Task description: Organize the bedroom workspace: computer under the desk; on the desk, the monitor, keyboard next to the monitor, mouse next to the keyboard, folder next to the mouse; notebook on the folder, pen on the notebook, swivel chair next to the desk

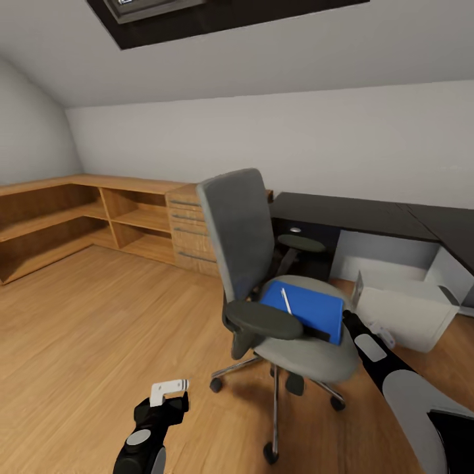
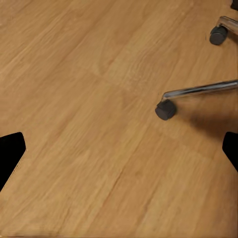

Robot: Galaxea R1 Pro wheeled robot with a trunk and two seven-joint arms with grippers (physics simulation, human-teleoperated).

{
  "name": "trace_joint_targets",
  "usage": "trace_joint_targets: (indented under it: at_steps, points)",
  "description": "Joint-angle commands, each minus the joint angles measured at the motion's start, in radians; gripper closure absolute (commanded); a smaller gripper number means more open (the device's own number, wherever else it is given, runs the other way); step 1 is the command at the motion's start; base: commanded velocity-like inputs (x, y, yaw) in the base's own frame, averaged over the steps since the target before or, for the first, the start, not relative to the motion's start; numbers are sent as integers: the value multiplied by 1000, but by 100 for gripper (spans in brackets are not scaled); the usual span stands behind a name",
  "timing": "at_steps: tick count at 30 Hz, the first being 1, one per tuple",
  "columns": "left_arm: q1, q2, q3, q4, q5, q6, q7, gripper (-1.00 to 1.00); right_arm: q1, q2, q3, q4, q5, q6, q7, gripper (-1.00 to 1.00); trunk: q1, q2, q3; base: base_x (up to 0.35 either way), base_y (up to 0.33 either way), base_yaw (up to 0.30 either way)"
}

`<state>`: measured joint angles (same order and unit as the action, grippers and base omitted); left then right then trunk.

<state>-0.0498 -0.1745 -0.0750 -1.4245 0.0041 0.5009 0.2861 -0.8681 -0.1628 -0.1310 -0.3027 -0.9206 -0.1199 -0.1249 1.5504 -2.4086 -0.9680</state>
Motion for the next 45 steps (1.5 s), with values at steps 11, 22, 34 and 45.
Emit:
trace_joint_targets:
  at_steps: [11,22,34,45]
  points:
    - [-1,0,-2,1,0,5,4,-100,0,0,5,-1,-17,-3,0,-100,0,0,-1,0,0,276]
    - [-1,0,-3,4,0,5,5,-100,0,0,5,-1,-17,-3,0,-100,0,0,-1,0,0,276]
    - [-1,0,-3,15,0,5,5,-100,0,1,5,0,-17,-3,1,-100,0,0,-1,0,0,276]
    - [-1,0,-6,22,0,4,4,-100,0,2,5,1,-18,-3,1,-100,0,0,-1,0,0,245]
